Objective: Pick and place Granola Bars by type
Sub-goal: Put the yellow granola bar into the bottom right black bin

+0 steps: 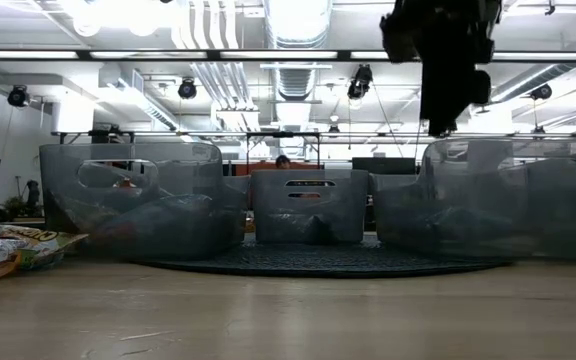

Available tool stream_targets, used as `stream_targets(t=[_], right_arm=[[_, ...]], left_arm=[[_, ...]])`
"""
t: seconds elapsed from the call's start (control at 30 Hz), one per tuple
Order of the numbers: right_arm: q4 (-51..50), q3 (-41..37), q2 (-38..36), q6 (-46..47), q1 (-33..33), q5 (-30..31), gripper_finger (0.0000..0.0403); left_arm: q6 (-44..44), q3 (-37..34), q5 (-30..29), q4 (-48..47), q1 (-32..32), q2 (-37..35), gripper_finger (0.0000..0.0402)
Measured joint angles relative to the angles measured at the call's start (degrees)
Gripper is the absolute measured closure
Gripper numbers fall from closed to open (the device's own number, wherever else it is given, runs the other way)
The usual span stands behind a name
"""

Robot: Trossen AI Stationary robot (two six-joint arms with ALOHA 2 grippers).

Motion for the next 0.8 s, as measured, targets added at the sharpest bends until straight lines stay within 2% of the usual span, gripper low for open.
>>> stream_targets(t=[0.17,0.3,0.43,0.63,0.8], right_arm=[[-0.91,0.0,-3.82,-0.57,0.0,0.25,0.0217],[-1.25,0.02,-7.06,-3.36,0.45,0.25,0.0235],[-1.25,0.02,-10.72,-4.76,1.59,1.91,0.0285],[-1.26,0.02,-16.25,-5.31,1.84,6.51,0.0384],[-1.22,0.17,-19.7,-5.32,1.84,8.56,0.0391]], left_arm=[[-0.09,0.01,0.0,0.0,0.0,-0.02,0.0402],[-0.08,0.0,0.0,-0.05,0.01,-0.02,0.0402],[0.1,0.0,-0.05,-0.75,0.07,-0.07,0.0402],[1.05,0.01,-4.06,-1.84,1.0,-0.4,0.0402],[5.49,0.47,-4.26,-2.11,3.54,-0.55,0.0402]])
